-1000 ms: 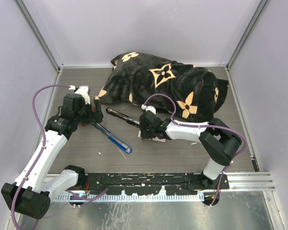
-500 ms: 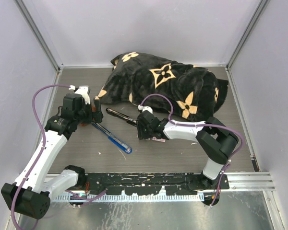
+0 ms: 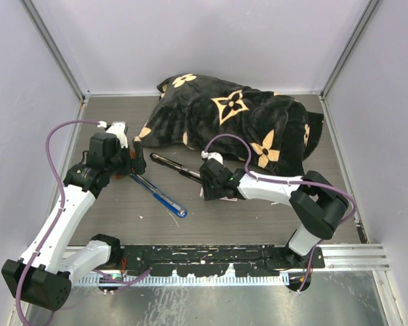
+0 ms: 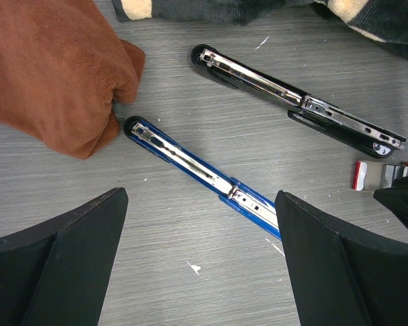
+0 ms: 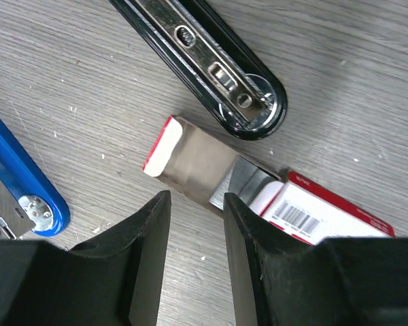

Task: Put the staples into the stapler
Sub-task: Adjust the staple in the staple box.

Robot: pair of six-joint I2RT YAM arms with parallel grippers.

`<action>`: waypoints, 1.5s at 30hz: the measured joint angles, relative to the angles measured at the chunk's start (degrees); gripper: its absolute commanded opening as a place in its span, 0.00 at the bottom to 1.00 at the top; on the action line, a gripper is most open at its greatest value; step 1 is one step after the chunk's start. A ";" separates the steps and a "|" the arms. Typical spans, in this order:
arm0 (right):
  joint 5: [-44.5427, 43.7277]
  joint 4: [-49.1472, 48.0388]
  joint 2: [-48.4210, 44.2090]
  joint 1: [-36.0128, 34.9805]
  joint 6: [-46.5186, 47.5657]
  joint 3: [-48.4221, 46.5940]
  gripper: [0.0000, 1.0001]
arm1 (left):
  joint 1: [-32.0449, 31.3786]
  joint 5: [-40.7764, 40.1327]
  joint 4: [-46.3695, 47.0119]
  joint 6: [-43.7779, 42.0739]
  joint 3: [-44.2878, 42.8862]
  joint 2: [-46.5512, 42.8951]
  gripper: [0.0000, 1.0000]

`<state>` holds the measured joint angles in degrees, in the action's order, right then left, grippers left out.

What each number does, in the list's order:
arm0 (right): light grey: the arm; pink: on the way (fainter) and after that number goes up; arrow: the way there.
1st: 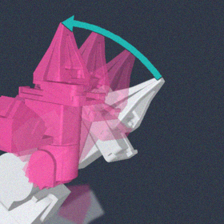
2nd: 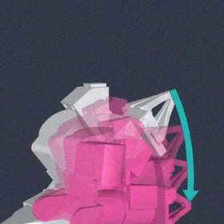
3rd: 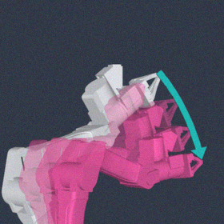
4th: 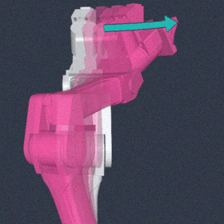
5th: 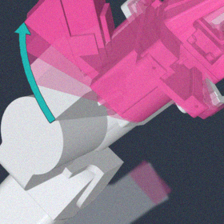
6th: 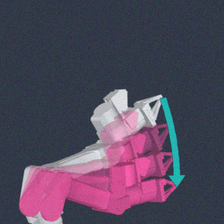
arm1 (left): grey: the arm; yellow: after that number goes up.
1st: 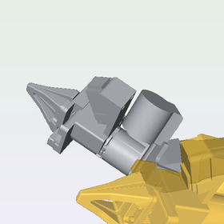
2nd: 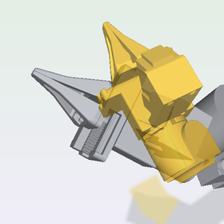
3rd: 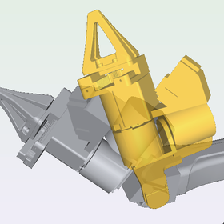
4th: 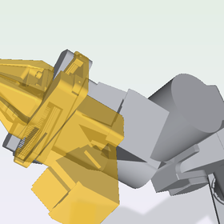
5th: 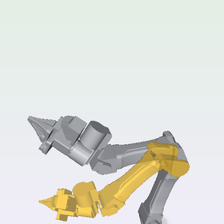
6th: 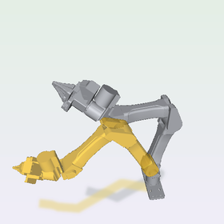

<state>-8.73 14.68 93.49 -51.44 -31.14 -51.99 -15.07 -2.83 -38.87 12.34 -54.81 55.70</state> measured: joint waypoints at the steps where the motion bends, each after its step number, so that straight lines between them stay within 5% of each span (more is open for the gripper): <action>1: -0.15 0.50 -0.46 0.00 0.00 0.11 0.43 | 0.00 0.00 0.00 0.00 0.02 0.00 0.92; 12: -3.74 2.38 -2.64 0.00 -0.02 -1.64 0.33 | 0.00 0.00 0.00 0.00 0.22 0.00 0.92; 19: -7.08 3.08 -0.24 0.02 -0.33 -4.20 0.32 | 0.00 0.61 0.04 0.50 0.24 -0.02 0.67; 25: -8.66 3.19 -1.18 0.31 -0.94 -3.26 0.34 | -4.44 4.26 3.67 6.97 1.60 1.62 0.55; 34: -9.33 1.97 -12.24 1.75 -1.20 3.89 0.35 | -25.27 4.61 19.56 19.85 4.35 21.49 0.42; 39: -9.29 0.85 -15.56 2.21 -2.25 7.17 0.36 | -29.22 4.42 26.08 23.96 4.31 33.94 0.36; 45: -9.20 -0.24 -16.76 2.21 -3.13 9.14 0.36 | -29.33 2.40 30.23 26.14 3.13 39.04 0.34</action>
<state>-17.93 14.44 76.73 -49.23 -34.26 -42.85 -44.40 -0.43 -8.64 38.48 -51.68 94.74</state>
